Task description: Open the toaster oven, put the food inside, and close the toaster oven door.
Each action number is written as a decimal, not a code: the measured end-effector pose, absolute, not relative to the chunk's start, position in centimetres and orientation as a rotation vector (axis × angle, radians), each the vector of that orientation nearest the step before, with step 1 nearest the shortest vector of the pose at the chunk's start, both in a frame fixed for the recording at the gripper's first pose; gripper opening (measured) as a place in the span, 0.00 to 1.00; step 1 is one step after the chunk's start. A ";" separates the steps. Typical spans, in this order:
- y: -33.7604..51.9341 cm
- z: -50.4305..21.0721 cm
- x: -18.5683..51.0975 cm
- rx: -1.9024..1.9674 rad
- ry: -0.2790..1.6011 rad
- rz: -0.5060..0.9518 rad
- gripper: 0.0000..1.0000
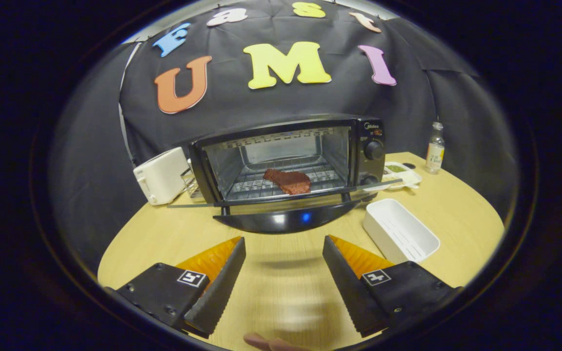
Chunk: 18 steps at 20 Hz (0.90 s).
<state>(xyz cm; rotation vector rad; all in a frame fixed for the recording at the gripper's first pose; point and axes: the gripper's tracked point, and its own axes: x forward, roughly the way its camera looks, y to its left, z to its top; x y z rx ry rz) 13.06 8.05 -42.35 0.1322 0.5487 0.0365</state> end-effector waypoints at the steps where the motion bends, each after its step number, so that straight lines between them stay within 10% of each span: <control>1: 8.0 -42.0 13.6 0.123 0.540 0.035 1.00; 18: 6.7 -27.7 16.4 0.058 0.275 0.066 1.00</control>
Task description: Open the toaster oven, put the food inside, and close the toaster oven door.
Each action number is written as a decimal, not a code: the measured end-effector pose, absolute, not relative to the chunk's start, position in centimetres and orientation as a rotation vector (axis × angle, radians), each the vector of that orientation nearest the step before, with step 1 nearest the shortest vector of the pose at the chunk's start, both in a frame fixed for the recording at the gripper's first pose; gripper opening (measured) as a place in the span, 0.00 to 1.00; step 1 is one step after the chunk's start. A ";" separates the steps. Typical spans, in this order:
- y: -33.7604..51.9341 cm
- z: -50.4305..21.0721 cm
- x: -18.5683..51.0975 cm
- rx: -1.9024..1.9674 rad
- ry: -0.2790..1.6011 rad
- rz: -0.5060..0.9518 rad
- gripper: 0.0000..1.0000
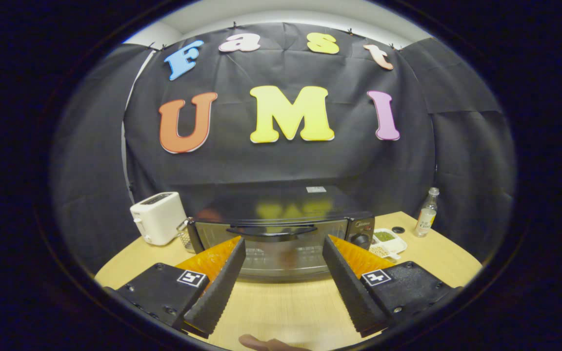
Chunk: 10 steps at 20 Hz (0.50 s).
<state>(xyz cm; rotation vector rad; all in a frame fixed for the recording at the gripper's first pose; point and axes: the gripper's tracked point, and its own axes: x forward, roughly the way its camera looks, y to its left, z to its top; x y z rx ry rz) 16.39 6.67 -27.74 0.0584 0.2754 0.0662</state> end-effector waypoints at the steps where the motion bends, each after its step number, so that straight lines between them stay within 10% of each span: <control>1: 6.9 -26.3 15.3 0.064 0.248 0.088 1.00; 10: 4.3 -16.5 2.9 0.004 0.046 0.090 1.00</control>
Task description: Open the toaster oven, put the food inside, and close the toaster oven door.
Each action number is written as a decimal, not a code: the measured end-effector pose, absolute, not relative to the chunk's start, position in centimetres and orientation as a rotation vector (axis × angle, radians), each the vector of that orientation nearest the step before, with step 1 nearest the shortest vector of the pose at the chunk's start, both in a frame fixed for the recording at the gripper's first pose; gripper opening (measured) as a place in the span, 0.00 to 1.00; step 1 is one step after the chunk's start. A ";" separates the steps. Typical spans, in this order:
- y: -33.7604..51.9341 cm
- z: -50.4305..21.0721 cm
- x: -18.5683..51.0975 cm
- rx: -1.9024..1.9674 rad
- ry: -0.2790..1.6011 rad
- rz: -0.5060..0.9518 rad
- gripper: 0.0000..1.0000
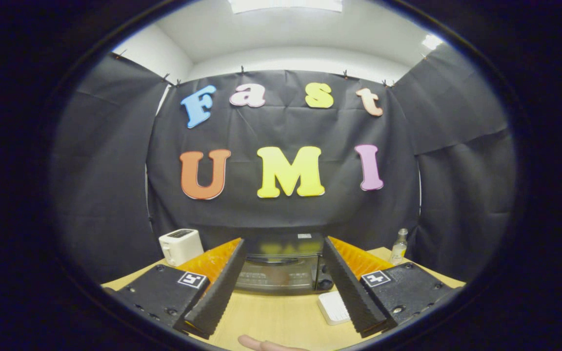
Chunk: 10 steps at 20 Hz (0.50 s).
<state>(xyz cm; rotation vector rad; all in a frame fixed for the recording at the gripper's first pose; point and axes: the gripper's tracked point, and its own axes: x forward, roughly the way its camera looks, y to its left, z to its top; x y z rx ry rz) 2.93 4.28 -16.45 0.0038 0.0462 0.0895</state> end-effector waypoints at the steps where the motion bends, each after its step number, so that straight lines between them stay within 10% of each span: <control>1: 4.2 -15.6 2.1 -0.015 0.044 0.100 1.00; 10: 3.9 -10.8 -4.7 0.022 0.033 0.176 1.00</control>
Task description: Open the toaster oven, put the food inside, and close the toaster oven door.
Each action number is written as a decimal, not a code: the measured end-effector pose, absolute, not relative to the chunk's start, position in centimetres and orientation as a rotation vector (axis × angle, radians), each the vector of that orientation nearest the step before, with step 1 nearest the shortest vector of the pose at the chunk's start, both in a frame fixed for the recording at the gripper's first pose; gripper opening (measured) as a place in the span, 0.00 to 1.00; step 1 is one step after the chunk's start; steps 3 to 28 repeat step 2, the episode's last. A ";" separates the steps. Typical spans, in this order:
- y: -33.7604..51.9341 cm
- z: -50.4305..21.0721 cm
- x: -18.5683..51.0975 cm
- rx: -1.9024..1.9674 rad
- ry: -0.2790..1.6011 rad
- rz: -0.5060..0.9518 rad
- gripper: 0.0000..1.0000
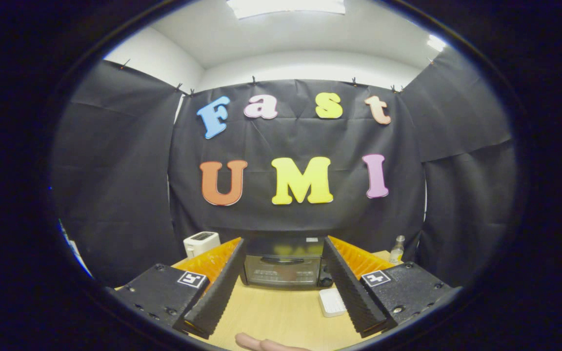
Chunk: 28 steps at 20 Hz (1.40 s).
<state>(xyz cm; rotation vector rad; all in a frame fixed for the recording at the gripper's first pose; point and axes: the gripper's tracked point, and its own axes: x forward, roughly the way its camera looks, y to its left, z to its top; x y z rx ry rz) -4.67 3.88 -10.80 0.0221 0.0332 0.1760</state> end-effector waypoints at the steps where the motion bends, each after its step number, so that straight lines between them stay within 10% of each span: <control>1: 3.9 -10.8 -5.0 0.007 0.034 0.179 1.00; 28: 4.1 -10.9 -5.5 -0.007 0.038 0.187 1.00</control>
